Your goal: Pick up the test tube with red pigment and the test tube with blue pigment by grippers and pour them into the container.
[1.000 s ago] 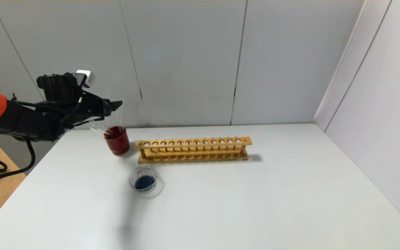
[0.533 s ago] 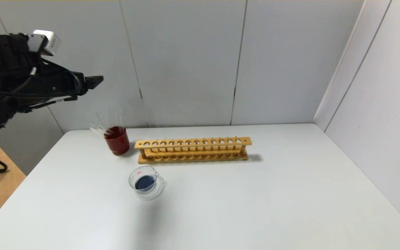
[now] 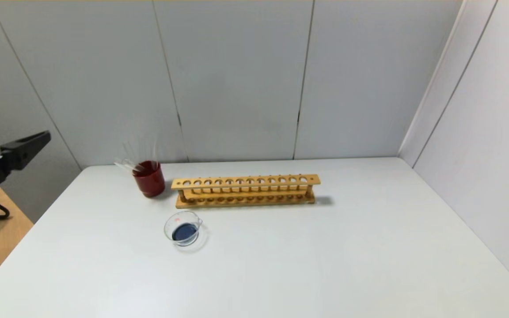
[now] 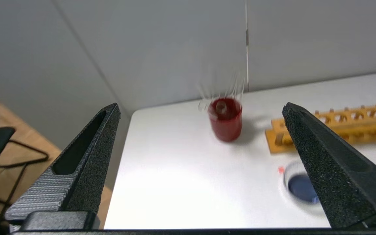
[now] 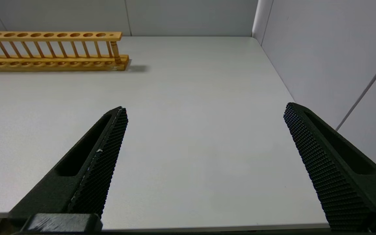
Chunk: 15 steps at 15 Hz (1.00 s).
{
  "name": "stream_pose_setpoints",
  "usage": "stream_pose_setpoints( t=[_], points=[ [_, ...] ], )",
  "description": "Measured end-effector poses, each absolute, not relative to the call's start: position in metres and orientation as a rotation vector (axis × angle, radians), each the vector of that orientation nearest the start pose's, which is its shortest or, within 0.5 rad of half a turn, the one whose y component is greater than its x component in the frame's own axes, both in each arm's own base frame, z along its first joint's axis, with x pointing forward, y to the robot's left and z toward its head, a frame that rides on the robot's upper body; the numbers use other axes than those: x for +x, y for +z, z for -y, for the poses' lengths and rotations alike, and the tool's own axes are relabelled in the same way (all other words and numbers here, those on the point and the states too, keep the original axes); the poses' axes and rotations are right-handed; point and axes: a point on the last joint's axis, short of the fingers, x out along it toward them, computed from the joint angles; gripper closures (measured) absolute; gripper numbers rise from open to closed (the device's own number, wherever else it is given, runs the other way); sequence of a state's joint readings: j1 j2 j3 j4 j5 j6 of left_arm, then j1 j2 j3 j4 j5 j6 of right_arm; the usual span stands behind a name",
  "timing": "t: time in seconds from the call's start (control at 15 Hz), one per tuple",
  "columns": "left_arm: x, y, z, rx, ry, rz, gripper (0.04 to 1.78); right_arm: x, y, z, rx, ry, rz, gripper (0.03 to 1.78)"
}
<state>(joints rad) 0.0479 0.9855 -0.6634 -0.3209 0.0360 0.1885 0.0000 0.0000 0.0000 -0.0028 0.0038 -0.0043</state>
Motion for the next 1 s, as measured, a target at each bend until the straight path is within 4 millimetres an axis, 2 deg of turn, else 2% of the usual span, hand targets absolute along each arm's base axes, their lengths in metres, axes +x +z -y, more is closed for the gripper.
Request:
stream_pose_setpoints(
  t=[0.27,0.47,0.6,0.73,0.87,1.0],
  points=[
    [0.034,0.228,-0.004,0.188,0.148,0.022,0.07,-0.023,0.076,0.0,-0.004,0.004,0.003,0.06],
    [-0.011,0.181,-0.002,0.174,0.14,0.072,0.07,-0.023,0.076,0.0,-0.004,0.004,0.003,0.06],
    [-0.024,0.143,-0.001,0.166,0.088,0.09,0.07,-0.023,0.076,0.0,-0.004,0.004,0.003,0.06],
    [-0.023,0.102,0.0,0.144,0.039,0.048,0.07,-0.023,0.076,0.0,-0.004,0.004,0.003,0.06],
    [-0.022,0.083,0.0,0.09,0.009,0.009,0.07,-0.023,0.076,0.0,-0.004,0.004,0.003,0.06],
    [-0.023,0.076,0.0,0.079,0.003,-0.018,0.07,-0.023,0.076,0.0,-0.004,0.004,0.003,0.06]
  ],
)
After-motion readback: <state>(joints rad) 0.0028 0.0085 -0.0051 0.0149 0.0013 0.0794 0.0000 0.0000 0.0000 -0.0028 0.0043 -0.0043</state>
